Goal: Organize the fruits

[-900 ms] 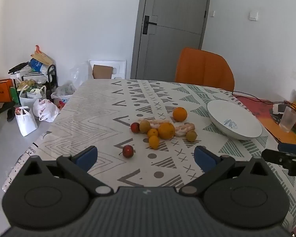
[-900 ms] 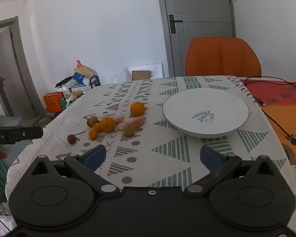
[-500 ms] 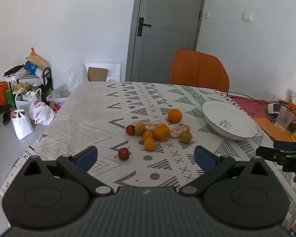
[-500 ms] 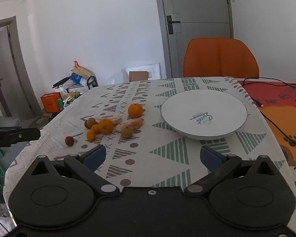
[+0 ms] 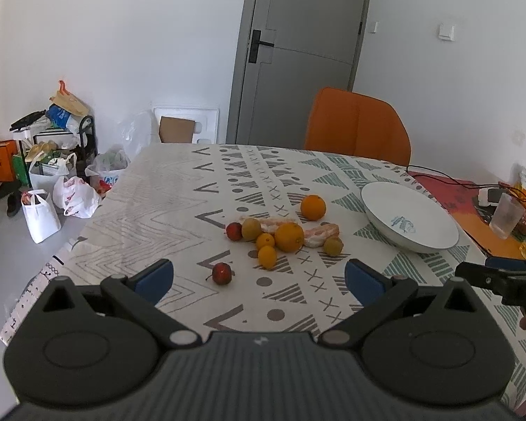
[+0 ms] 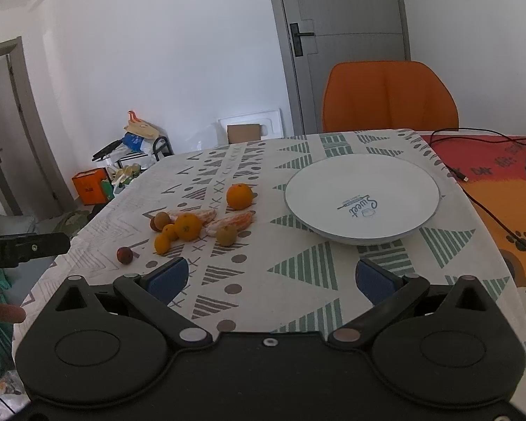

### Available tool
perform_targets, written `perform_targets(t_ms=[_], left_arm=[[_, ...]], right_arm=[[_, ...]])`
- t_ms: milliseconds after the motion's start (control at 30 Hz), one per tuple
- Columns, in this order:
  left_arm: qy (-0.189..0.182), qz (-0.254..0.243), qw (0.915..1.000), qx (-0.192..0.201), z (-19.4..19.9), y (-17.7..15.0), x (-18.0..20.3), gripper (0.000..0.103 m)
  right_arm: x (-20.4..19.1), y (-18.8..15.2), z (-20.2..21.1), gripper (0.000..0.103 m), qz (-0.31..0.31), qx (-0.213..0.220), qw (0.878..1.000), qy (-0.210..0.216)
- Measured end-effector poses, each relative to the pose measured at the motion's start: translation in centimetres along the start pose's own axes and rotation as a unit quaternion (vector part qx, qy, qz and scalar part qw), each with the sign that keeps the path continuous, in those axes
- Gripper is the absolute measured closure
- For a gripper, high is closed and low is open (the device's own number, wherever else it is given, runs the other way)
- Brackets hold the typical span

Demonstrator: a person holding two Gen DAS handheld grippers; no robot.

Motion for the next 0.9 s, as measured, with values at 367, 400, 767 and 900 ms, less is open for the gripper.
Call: perform_targets(t_ms=[367,400,767,900], left_arm=[[-0.001,0.000,1.0000,0.006,0.32,-0.10,-0.03,0.000],[0.000,0.000,1.0000,0.005,0.22,-0.12,-0.08,0.000],[0.003,0.002,1.0000,0.007,0.45,-0.14,-0.47,0.000],[0.001,0.004,1.0000,0.005,0.32,-0.11,-0.48,0.000]], right_arm=[[-0.23,0.18,0.45,0.000,0.003,0.009,1.000,0.000],[-0.26,0.15,0.35,0.000,0.002,0.007,1.000,-0.001],[-0.69,0.03,0.31,0.000,0.002,0.004,1.000,0.003],[-0.65,0.06,0.32,0.000,0.002,0.004,1.000,0.001]])
Point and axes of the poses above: each gripper's, at about its wrist camera, not at the fingertips, and z roughly against the way its jaws point, x to its right, y to its top, the point moved 6 cm from there along -z, roughly the way its jaws point, and after that the axes turned 2 degrees about -x, right-handed, at the moved point
